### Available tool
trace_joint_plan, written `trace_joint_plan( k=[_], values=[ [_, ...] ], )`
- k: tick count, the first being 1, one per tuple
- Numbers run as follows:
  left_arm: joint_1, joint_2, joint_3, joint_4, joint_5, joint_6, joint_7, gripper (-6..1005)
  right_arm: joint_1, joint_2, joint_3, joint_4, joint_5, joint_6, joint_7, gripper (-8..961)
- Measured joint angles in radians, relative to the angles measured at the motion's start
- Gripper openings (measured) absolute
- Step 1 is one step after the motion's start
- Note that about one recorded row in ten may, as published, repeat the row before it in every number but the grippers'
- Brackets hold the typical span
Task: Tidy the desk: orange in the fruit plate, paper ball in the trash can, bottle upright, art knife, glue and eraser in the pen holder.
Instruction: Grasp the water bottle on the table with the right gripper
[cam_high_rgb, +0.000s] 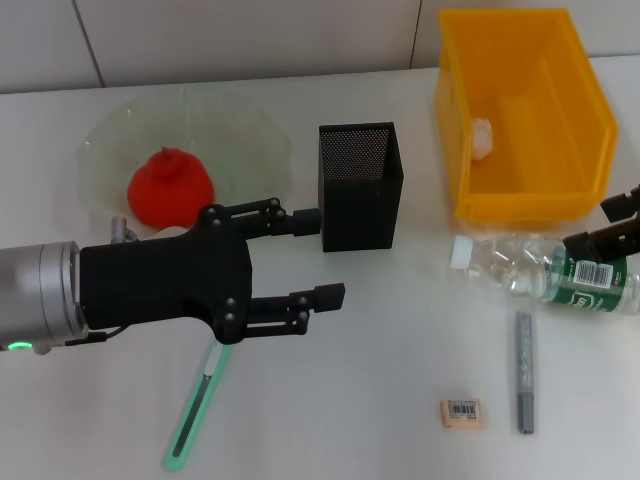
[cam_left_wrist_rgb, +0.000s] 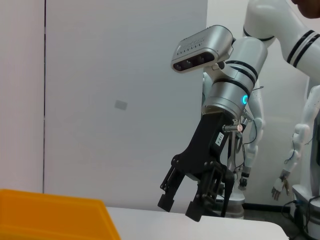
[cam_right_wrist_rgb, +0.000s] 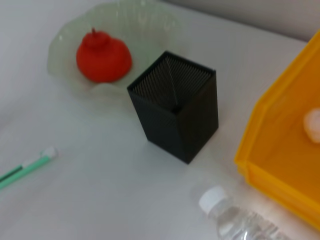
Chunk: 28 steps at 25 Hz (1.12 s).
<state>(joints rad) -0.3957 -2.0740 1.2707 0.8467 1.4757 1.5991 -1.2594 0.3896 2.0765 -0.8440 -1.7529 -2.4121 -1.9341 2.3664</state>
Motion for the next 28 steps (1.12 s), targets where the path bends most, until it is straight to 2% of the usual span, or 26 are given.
trace_joint_plan(
  k=[4,8,17,24,28],
  values=[
    [0.000,-0.001,0.003,-0.001,-0.003,0.001,0.000,742,0.051,-0.001,-0.007,0.005,-0.102,-0.047,-0.031,759],
    [0.000,-0.002,0.006,-0.011,-0.007,0.001,-0.001,742,0.068,-0.003,-0.047,0.000,-0.184,-0.053,-0.119,759],
    [0.000,-0.002,0.020,-0.020,-0.021,0.000,-0.003,741,0.087,-0.001,-0.155,0.006,-0.345,0.034,-0.277,759],
    [0.000,-0.001,0.025,-0.026,-0.027,-0.008,-0.001,741,0.089,0.001,-0.222,0.104,-0.350,0.133,-0.367,759],
    [-0.001,-0.001,0.025,-0.026,-0.032,-0.008,-0.001,741,0.116,-0.002,-0.236,0.192,-0.359,0.164,-0.385,759]
  ],
)
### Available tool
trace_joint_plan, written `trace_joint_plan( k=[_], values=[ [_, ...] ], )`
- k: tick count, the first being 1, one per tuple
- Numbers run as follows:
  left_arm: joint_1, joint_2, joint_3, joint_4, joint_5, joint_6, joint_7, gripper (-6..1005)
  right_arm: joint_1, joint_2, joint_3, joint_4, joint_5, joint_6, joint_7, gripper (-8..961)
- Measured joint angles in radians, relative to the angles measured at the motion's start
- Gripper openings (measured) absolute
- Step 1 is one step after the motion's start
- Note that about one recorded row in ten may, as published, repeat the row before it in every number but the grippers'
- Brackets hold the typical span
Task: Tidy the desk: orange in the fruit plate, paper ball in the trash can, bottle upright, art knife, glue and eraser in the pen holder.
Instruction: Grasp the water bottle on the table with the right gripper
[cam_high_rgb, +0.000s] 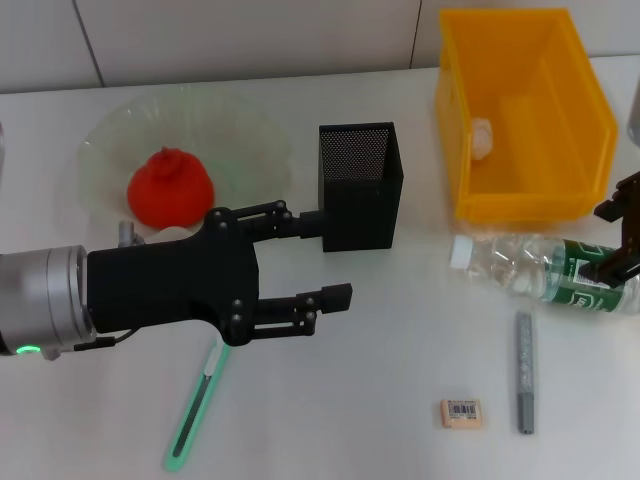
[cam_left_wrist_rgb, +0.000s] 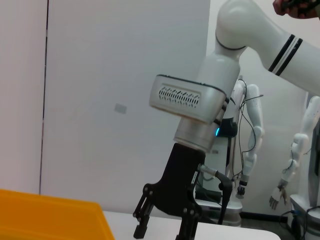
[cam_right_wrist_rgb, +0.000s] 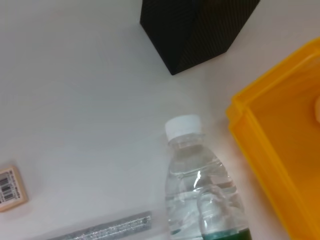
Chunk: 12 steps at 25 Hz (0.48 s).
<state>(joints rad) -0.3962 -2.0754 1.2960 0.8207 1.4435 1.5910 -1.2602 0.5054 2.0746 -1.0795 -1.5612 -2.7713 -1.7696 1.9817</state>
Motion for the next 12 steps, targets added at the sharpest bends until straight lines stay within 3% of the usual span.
trace_joint_plan(
  k=[12],
  values=[
    [-0.006,0.000,0.002,-0.004,-0.017,-0.005,0.001,742,0.053,-0.001,0.002,0.129,-0.020,0.071,-0.062,760]
  ],
)
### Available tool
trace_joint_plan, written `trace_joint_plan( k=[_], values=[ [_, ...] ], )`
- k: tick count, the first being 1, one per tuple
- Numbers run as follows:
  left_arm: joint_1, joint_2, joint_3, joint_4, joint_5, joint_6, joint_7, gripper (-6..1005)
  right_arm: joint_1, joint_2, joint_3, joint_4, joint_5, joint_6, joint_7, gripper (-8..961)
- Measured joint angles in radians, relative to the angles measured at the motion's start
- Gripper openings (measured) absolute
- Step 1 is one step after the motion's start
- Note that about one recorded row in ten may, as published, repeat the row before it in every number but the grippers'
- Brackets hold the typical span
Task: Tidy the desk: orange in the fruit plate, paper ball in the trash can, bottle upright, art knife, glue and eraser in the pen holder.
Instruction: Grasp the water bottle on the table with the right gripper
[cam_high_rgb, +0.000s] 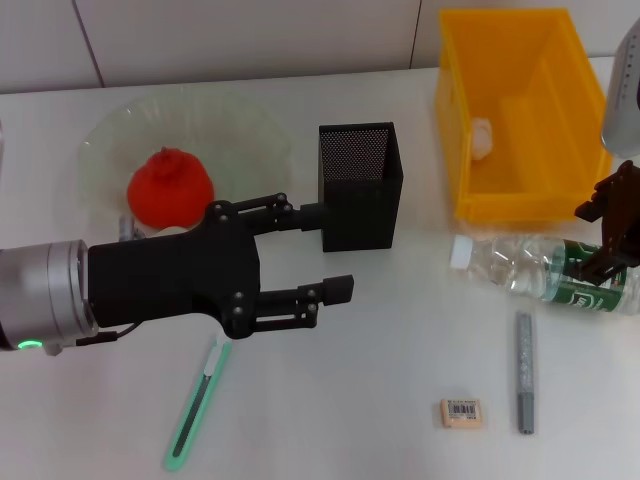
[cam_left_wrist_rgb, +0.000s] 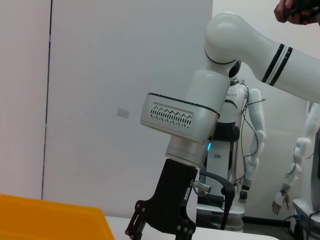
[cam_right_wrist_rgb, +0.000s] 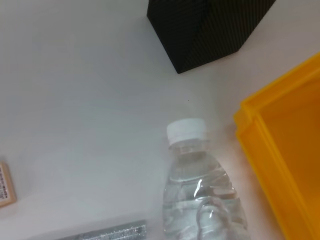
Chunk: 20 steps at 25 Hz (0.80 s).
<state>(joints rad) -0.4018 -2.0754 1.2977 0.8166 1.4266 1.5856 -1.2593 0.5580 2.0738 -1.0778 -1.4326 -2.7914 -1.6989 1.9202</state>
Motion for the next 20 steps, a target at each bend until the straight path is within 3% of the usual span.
trace_joint_plan(
  k=[20],
  values=[
    [-0.005,0.000,-0.008,-0.001,-0.003,-0.005,0.000,741,0.060,0.001,-0.004,0.166,-0.001,0.072,-0.007,761]
  ],
)
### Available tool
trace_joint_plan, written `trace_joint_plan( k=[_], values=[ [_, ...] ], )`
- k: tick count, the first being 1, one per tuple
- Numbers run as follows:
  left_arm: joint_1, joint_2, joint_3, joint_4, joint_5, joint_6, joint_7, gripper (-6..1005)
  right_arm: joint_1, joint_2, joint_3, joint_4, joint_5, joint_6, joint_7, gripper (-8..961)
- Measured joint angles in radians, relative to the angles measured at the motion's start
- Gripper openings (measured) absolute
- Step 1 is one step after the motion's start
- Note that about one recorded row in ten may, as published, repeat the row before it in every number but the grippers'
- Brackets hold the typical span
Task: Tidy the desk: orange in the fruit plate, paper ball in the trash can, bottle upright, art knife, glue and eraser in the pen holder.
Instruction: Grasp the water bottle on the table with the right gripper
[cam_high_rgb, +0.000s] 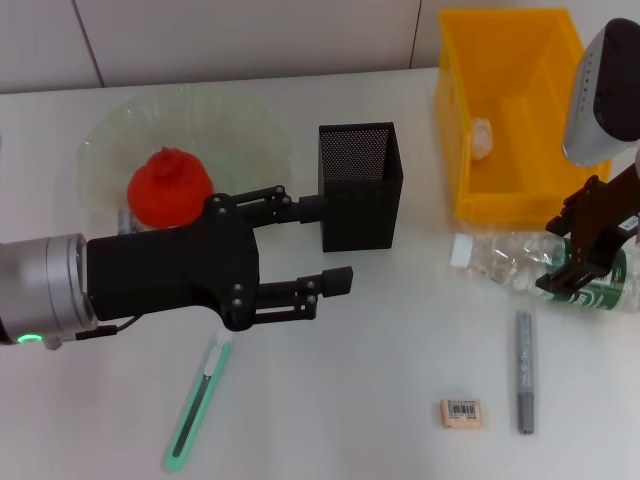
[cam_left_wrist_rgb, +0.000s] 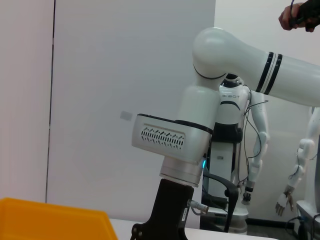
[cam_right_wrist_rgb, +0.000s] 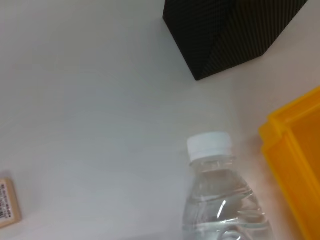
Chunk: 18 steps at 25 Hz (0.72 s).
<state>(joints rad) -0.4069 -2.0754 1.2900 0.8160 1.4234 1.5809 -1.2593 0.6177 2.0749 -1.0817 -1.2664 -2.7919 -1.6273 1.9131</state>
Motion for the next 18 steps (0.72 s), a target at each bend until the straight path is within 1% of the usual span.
trace_joint_plan(
  k=[18],
  values=[
    [-0.012,0.000,0.008,0.000,0.000,-0.019,0.000,742,-0.010,0.002,-0.001,0.064,-0.056,0.018,0.006,763]
  ],
)
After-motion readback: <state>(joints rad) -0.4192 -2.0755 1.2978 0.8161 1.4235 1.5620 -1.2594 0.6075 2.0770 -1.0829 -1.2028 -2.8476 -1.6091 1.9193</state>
